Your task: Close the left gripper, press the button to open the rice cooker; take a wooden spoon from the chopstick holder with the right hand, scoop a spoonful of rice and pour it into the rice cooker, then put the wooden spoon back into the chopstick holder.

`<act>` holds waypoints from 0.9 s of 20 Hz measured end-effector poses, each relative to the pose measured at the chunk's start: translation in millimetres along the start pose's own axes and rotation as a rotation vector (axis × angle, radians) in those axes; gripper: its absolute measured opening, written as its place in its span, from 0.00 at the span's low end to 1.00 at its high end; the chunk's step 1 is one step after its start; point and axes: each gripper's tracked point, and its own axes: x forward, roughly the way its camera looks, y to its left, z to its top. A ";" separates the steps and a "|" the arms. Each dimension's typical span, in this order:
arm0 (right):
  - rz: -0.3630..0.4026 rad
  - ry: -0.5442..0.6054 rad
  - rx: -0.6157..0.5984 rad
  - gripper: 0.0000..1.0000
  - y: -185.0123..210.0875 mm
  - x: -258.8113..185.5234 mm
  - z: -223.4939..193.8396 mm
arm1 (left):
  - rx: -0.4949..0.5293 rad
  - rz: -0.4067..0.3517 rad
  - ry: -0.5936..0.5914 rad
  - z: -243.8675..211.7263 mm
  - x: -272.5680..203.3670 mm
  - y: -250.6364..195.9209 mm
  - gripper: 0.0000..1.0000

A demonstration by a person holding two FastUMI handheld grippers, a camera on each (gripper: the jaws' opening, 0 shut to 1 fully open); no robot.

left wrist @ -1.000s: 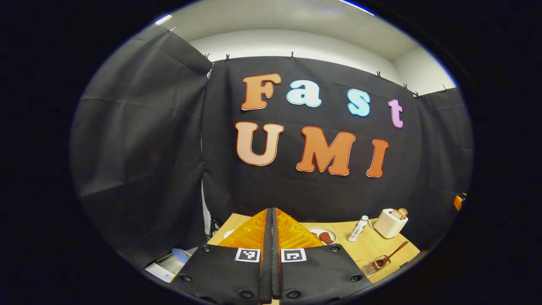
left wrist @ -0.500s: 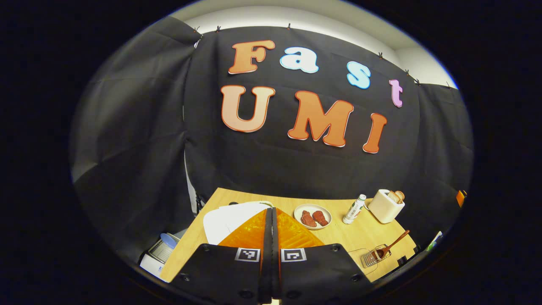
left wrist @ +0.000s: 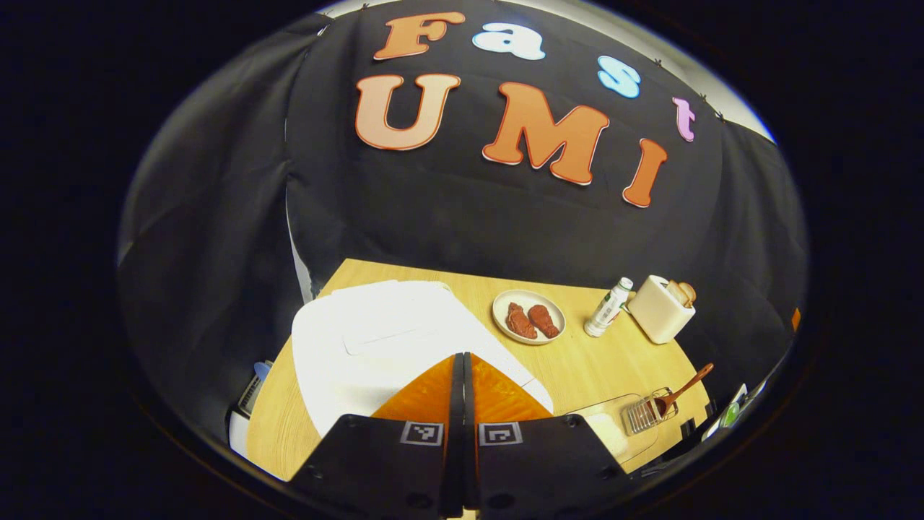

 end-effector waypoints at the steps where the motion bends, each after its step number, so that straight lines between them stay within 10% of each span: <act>1: -0.005 0.004 -0.002 0.95 -2.4 -0.4 -1.2 | -0.005 0.000 0.017 -6.6 4.2 1.4 0.04; 18: -0.016 0.041 0.003 0.95 -5.0 -7.9 -14.5 | -0.032 0.022 0.100 -41.1 19.0 11.7 0.05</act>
